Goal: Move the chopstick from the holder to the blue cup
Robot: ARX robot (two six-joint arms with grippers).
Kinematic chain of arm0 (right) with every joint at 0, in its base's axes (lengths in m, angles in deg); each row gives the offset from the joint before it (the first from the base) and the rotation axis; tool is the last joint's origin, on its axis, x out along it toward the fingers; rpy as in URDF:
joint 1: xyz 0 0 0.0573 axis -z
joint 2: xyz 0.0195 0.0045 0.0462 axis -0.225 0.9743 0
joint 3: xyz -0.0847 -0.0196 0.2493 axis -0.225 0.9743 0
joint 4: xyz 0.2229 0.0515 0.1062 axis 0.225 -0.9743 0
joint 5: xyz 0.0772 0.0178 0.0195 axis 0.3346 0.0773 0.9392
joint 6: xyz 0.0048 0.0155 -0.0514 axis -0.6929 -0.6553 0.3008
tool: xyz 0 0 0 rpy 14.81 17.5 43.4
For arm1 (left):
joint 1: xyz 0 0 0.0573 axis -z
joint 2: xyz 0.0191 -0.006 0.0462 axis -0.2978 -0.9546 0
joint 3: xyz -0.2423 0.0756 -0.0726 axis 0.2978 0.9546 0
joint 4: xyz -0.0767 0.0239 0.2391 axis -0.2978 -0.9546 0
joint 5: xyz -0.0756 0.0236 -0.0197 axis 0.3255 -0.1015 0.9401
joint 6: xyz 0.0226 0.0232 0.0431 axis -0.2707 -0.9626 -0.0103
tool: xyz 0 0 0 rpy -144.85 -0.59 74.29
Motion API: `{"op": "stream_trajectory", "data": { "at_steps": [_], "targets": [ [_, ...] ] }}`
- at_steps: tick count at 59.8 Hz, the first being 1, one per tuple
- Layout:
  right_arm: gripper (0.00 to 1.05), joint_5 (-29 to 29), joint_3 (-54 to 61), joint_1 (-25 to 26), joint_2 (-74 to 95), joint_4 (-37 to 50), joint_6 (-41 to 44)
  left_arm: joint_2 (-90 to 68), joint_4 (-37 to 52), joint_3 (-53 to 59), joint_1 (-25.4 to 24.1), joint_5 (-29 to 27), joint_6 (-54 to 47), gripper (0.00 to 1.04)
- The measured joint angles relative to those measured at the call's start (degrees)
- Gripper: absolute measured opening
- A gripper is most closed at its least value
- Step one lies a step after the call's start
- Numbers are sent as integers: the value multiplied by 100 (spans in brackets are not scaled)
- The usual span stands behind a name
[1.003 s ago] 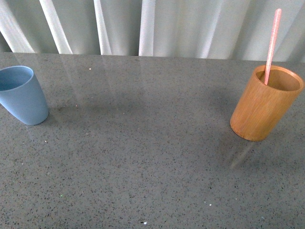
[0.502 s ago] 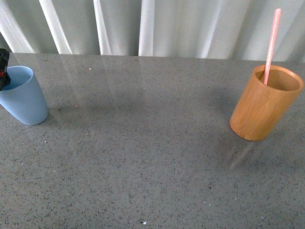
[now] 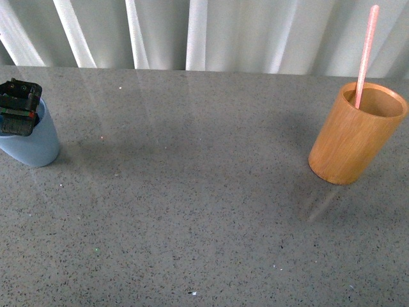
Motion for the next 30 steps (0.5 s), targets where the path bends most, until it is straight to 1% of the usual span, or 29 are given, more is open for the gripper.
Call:
{"op": "stream_trajectory", "data": {
  "at_steps": [2, 8, 16, 23, 30],
  "targets": [
    [95, 2, 0, 0, 0, 0, 0, -9, 4, 0, 2, -7, 0, 91],
    [95, 2, 0, 0, 0, 0, -2, -22, 35, 0, 4, -22, 0, 75],
    [95, 0, 0, 0, 0, 0, -2, -22, 70, 2, 4, -44, -2, 57],
    [95, 2, 0, 0, 0, 0, -2, -22, 94, 2, 4, -44, -15, 37],
    [95, 2, 0, 0, 0, 0, 0, -22, 129, 4, 4, -42, -37, 21]
  ]
}}
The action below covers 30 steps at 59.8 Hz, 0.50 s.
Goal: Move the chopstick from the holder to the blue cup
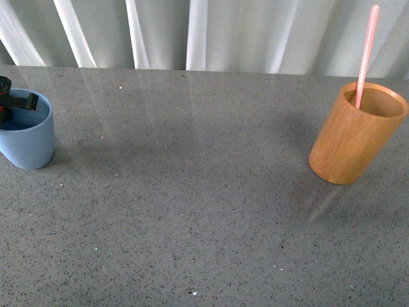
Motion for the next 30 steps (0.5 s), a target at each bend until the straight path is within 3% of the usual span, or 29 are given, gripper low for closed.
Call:
{"op": "stream_trajectory", "data": {
  "at_steps": [7, 30],
  "targets": [
    [95, 0, 0, 0, 0, 0, -2, 0, 15, 2, 0, 4, -26, 3],
    [95, 0, 0, 0, 0, 0, 0, 129, -308, -11, 17, 420, -256, 4]
  ]
}}
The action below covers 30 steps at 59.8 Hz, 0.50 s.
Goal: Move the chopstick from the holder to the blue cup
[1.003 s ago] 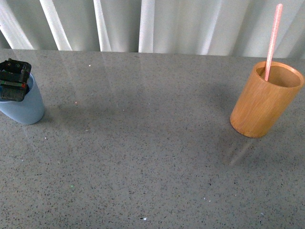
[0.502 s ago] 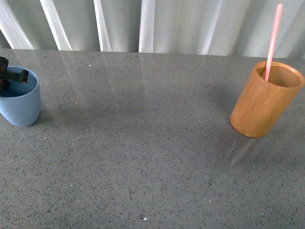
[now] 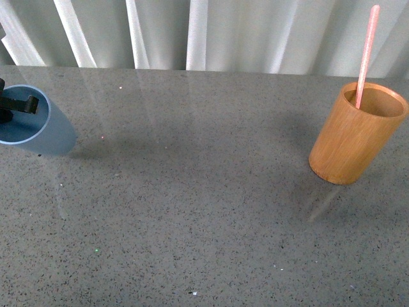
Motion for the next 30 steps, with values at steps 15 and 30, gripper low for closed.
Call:
{"op": "stream_trajectory", "data": {
  "at_steps": [15, 30],
  "targets": [
    [95, 0, 0, 0, 0, 0, -2, 466, -686, -264, -9, 330, -431, 4],
    [95, 0, 0, 0, 0, 0, 0, 1314, -1517, -247, 175, 625, -789, 4]
  ]
}}
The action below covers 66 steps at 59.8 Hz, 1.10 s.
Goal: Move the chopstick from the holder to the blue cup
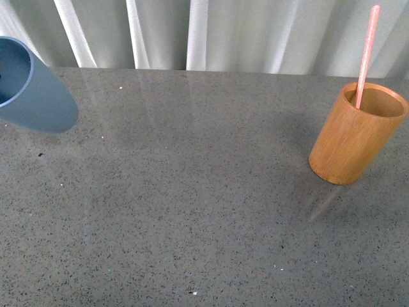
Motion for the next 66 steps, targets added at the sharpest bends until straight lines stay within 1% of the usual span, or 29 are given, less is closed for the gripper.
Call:
{"op": "stream_trajectory", "data": {
  "at_steps": [13, 18, 25, 32, 35, 37, 40, 53, 66],
  "targets": [
    [95, -2, 0, 0, 0, 0, 0, 605, -721, 385, 247, 74, -199, 4],
    [95, 0, 0, 0, 0, 0, 0, 833, -881, 608, 466, -7, -177, 4],
    [95, 0, 0, 0, 0, 0, -2, 1003, -977, 765, 918, 11, 42, 4],
    [95, -4, 0, 0, 0, 0, 0, 907, -839, 750, 1506, -20, 535, 4],
    [95, -4, 0, 0, 0, 0, 0, 822, -791, 723, 1696, -85, 732, 4],
    [95, -4, 0, 0, 0, 0, 0, 699, -739, 682, 1939, -149, 918, 4],
    [95, -2, 0, 0, 0, 0, 0, 575, -656, 649, 2151, -225, 1056, 4],
    [95, -4, 0, 0, 0, 0, 0, 20, -280, 439, 2625, -391, 1429, 4],
    [95, 0, 0, 0, 0, 0, 0, -645, 87, 157, 2955, -675, 1473, 4]
  ]
}}
